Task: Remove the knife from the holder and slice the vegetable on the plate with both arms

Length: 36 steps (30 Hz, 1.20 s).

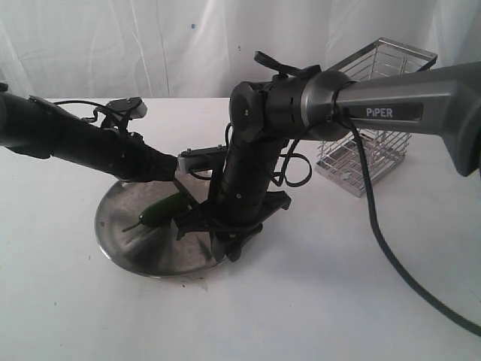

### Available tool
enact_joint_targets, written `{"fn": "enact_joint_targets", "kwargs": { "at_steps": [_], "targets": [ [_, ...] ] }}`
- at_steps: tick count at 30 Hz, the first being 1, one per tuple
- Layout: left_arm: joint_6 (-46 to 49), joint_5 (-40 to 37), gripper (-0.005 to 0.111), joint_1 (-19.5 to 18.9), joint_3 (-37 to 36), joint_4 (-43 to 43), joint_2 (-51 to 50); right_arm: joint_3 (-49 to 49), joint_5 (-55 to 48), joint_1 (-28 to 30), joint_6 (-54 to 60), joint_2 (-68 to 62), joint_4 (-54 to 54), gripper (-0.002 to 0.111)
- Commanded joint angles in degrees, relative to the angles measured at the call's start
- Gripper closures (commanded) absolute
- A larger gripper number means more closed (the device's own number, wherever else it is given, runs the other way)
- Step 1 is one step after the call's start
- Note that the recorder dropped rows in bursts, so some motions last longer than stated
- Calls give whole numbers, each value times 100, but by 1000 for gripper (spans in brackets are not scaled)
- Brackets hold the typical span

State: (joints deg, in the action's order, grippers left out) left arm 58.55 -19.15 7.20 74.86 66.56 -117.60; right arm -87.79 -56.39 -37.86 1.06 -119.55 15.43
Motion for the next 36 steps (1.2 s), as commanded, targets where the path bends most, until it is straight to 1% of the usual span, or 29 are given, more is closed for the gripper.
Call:
{"fn": "enact_joint_targets", "kwargs": {
  "at_steps": [1,3,12,18,26,30,36],
  "targets": [
    [-18,-214,107,-25,-58,60,-344,-15,18,-10,-22,3,-1,108],
    [-18,-237,107,-25,-92,60,-479,-15,42,-10,-22,3,-1,108],
    [-18,-173,107,-25,-157,66,-500,-15,109,-10,-22,-45,-60,108],
    [-18,-248,107,-25,-157,61,-500,-15,-197,-10,-22,-276,6,108],
    [-18,-289,107,-25,-157,61,-500,-15,-236,-10,-22,-328,28,108],
    [-1,-191,107,-25,-157,427,-417,-15,-316,-10,-22,-328,28,108],
    [44,-139,107,-25,-157,584,-81,-15,-329,-10,-22,-328,41,108]
  ]
}}
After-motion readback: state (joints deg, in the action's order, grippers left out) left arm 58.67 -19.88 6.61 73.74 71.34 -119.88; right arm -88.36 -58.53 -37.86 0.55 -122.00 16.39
